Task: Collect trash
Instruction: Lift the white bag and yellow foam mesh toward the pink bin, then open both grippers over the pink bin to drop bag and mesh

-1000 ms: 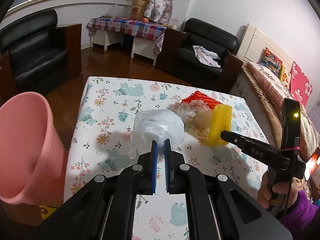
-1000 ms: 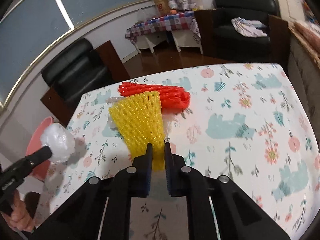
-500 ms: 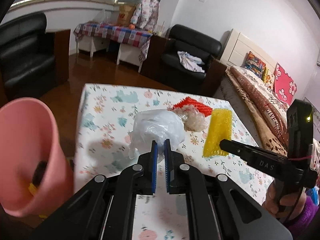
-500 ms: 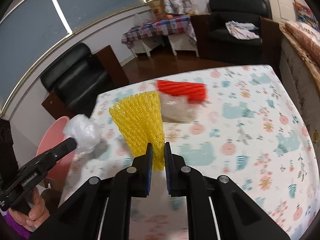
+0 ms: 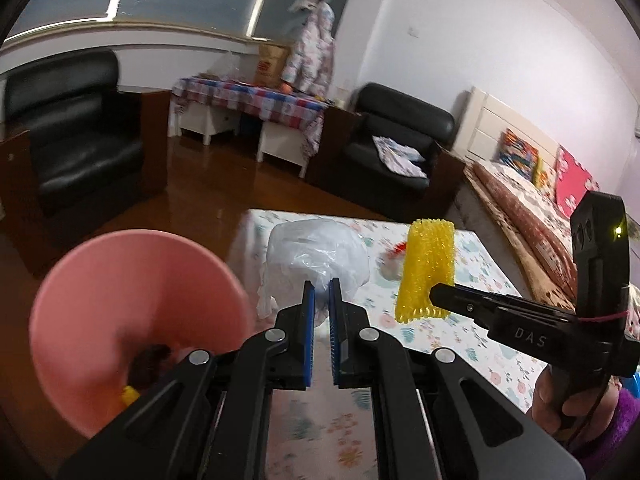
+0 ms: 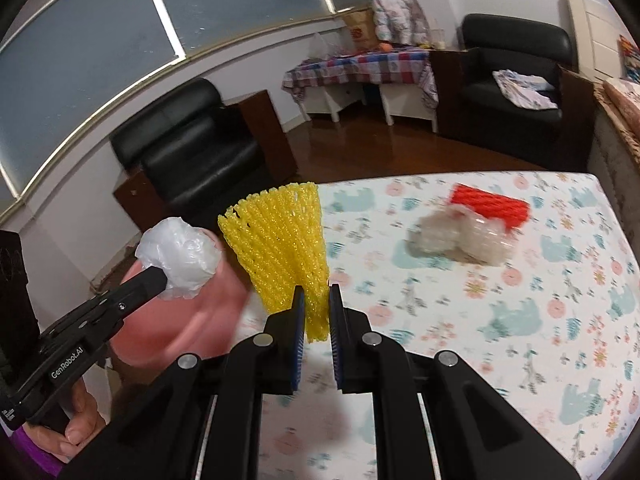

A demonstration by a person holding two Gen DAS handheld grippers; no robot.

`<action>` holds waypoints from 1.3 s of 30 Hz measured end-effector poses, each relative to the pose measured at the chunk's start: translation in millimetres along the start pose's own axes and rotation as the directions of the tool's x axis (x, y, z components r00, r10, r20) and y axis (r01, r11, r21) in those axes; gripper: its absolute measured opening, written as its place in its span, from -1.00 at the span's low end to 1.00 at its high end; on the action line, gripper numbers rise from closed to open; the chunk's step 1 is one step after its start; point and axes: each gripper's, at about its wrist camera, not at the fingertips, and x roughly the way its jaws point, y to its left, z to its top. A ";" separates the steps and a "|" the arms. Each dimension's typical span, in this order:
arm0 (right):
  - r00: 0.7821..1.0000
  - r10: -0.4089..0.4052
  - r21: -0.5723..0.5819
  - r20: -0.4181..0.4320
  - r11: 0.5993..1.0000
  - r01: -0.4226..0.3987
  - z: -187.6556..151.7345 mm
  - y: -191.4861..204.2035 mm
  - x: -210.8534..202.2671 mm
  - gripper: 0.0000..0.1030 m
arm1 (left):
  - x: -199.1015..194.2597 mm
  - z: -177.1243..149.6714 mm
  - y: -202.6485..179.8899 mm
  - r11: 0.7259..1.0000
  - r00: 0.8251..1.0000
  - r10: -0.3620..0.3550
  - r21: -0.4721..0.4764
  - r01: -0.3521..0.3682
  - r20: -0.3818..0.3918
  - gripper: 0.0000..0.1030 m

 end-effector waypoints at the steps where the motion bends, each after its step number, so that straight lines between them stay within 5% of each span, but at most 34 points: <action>1: 1.000 0.014 -0.013 -0.001 1.000 -0.014 1.5 6.1 1.1 -0.78 | -6.7 -0.4 6.1 1.000 1.000 0.024 -0.008 -0.024 0.011 -0.88; 10: 0.986 0.161 -0.140 -0.050 0.976 -0.166 22.8 67.8 26.2 -0.78 | -35.1 -7.5 52.2 0.967 0.972 0.234 -0.107 -0.233 0.004 -0.88; 17: 0.968 0.220 -0.165 -0.124 0.957 -0.239 24.0 96.3 61.7 -0.78 | -41.7 -9.7 71.9 0.939 0.950 0.310 -0.140 -0.313 -0.043 -0.88; 22: 0.951 0.246 -0.147 -0.189 0.950 -0.275 17.1 106.2 86.4 -0.76 | -40.1 -12.5 78.2 0.933 0.945 0.323 -0.148 -0.328 -0.059 -0.88; 27: 0.944 0.248 -0.142 -0.216 0.949 -0.282 13.8 111.2 100.0 -0.19 | -38.9 -13.2 83.2 0.932 0.944 0.319 -0.151 -0.329 -0.088 -0.82; 32: 0.941 0.256 -0.140 -0.220 0.947 -0.290 12.7 113.2 103.5 -0.15 | -41.7 -12.3 89.3 0.935 0.951 0.294 -0.178 -0.307 -0.096 -0.39; 39: 0.947 0.249 -0.168 -0.202 0.944 -0.284 8.1 112.6 92.1 -0.15 | -46.9 -12.7 88.5 0.937 0.956 0.284 -0.190 -0.293 -0.069 -0.37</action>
